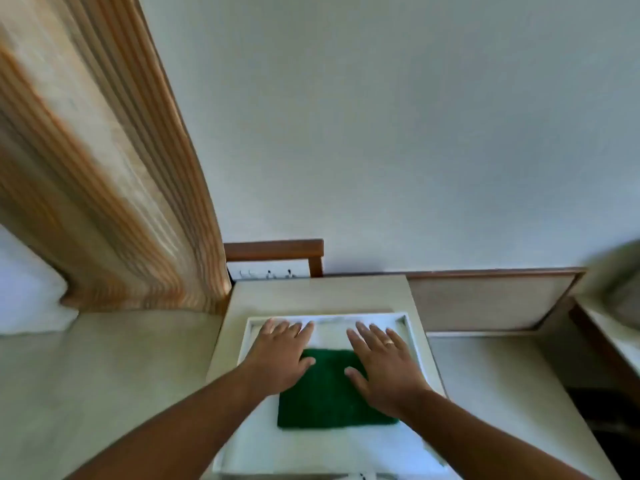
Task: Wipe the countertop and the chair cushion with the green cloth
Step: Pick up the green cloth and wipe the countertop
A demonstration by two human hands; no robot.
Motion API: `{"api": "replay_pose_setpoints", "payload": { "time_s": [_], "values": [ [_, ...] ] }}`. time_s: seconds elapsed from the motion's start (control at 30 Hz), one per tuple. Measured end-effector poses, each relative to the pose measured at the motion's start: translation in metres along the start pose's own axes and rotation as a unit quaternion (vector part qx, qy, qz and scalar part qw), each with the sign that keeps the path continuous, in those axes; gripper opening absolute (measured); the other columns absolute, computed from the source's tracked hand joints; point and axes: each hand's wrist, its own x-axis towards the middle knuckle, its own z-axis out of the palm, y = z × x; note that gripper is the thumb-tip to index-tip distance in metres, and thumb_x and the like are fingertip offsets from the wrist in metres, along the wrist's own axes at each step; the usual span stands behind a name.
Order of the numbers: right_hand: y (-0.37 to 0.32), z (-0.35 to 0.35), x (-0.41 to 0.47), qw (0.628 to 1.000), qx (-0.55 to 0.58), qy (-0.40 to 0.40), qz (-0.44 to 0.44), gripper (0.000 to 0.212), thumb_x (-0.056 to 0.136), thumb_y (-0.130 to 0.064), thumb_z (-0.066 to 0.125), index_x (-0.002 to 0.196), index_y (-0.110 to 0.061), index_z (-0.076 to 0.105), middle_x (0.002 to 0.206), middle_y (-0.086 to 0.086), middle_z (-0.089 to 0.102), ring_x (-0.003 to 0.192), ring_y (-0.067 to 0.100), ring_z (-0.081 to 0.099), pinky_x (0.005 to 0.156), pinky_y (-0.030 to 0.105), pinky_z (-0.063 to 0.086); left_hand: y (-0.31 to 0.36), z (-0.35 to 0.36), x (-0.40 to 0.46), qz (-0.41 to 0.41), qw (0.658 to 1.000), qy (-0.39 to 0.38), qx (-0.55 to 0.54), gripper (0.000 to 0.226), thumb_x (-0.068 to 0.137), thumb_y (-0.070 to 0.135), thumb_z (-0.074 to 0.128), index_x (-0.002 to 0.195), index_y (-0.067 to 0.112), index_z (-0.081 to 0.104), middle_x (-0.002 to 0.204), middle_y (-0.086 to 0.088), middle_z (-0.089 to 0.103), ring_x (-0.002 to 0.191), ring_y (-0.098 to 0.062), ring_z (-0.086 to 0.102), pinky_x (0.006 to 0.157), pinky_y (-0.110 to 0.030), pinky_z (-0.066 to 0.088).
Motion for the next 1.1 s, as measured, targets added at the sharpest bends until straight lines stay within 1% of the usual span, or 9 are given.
{"api": "replay_pose_setpoints", "payload": {
  "time_s": [0.1, 0.27, 0.4, 0.47, 0.57, 0.73, 0.8, 0.87, 1.1],
  "values": [
    [0.006, 0.009, -0.006, 0.997, 0.019, -0.07, 0.026, 0.068, 0.094, -0.056, 0.036, 0.152, -0.023, 0.024, 0.157, 0.004, 0.035, 0.143, 0.025, 0.031, 0.118, 0.045, 0.02, -0.005, 0.005, -0.003, 0.033, 0.997, -0.031, -0.062, 0.066, 0.094, 0.058, 0.042, 0.15, 0.024, 0.035, 0.152, -0.002, 0.045, 0.135, -0.024, 0.045, 0.11, -0.041, 0.035],
    [0.024, -0.024, 0.03, 0.984, -0.004, -0.178, 0.019, 0.06, 0.076, -0.065, 0.064, 0.117, -0.021, 0.056, 0.111, 0.004, 0.062, 0.102, 0.025, 0.059, 0.085, 0.038, 0.046, -0.011, -0.013, 0.009, 0.021, 0.978, -0.12, -0.169, 0.047, 0.084, 0.05, 0.067, 0.122, 0.023, 0.06, 0.116, 0.0, 0.063, 0.104, -0.018, 0.057, 0.085, -0.033, 0.045],
    [0.047, -0.041, 0.057, 0.917, 0.199, -0.345, 0.018, 0.035, 0.077, -0.04, 0.078, 0.099, -0.015, 0.068, 0.097, 0.003, 0.07, 0.091, 0.022, 0.065, 0.072, 0.029, 0.052, -0.021, -0.021, 0.005, 0.0, 0.924, -0.19, -0.333, 0.014, 0.082, 0.027, 0.075, 0.092, 0.018, 0.07, 0.09, 0.001, 0.067, 0.083, -0.014, 0.062, 0.07, -0.027, 0.047],
    [0.057, -0.045, 0.059, 0.832, 0.399, -0.379, 0.066, 0.026, 0.081, -0.025, 0.076, 0.104, -0.013, 0.069, 0.101, 0.005, 0.074, 0.097, 0.023, 0.068, 0.072, 0.026, 0.054, -0.034, -0.022, -0.012, -0.073, 0.851, -0.187, -0.486, 0.013, 0.085, 0.021, 0.074, 0.096, 0.014, 0.072, 0.093, -0.003, 0.074, 0.086, -0.013, 0.069, 0.071, -0.023, 0.053],
    [0.051, -0.045, 0.061, 0.683, 0.62, -0.37, 0.111, 0.04, 0.082, -0.012, 0.073, 0.121, -0.01, 0.065, 0.116, 0.009, 0.073, 0.108, 0.025, 0.069, 0.082, 0.038, 0.057, -0.049, -0.019, -0.05, -0.191, 0.672, -0.106, -0.708, 0.022, 0.088, 0.014, 0.07, 0.108, 0.005, 0.069, 0.098, -0.008, 0.077, 0.093, -0.019, 0.073, 0.072, -0.028, 0.058],
    [-0.025, -0.045, 0.084, 0.584, 0.727, -0.345, 0.104, 0.037, 0.093, -0.013, 0.061, 0.13, -0.01, 0.058, 0.126, 0.018, 0.067, 0.115, 0.036, 0.064, 0.09, 0.052, 0.055, -0.07, -0.013, -0.104, -0.251, 0.442, 0.051, -0.86, 0.029, 0.086, 0.031, 0.065, 0.105, 0.012, 0.077, 0.114, -0.015, 0.074, 0.102, -0.028, 0.072, 0.082, -0.037, 0.058],
    [-0.063, -0.047, 0.097, 0.587, 0.73, -0.332, 0.111, 0.031, 0.097, -0.019, 0.057, 0.128, -0.016, 0.059, 0.124, 0.016, 0.068, 0.11, 0.035, 0.066, 0.077, 0.05, 0.059, -0.089, -0.006, -0.125, -0.238, 0.386, 0.078, -0.888, 0.036, 0.091, 0.04, 0.06, 0.114, 0.016, 0.076, 0.122, -0.012, 0.072, 0.111, -0.031, 0.069, 0.087, -0.041, 0.057],
    [-0.102, -0.045, 0.109, 0.627, 0.703, -0.314, 0.117, 0.027, 0.097, -0.019, 0.058, 0.124, -0.02, 0.06, 0.12, 0.013, 0.069, 0.106, 0.032, 0.068, 0.068, 0.044, 0.06, -0.11, 0.005, -0.144, -0.235, 0.377, 0.108, -0.889, 0.037, 0.095, 0.037, 0.059, 0.122, 0.015, 0.071, 0.127, -0.012, 0.069, 0.115, -0.03, 0.067, 0.083, -0.041, 0.059],
    [-0.247, 0.0, 0.143, 0.74, 0.615, -0.235, 0.137, 0.012, 0.095, -0.011, 0.062, 0.104, -0.019, 0.063, 0.11, 0.009, 0.068, 0.092, 0.025, 0.07, 0.054, 0.036, 0.06, -0.211, 0.069, -0.206, -0.391, 0.439, 0.198, -0.785, 0.017, 0.096, 0.017, 0.063, 0.109, 0.009, 0.069, 0.106, -0.009, 0.077, 0.102, -0.026, 0.072, 0.067, -0.035, 0.06]
  ]
}}
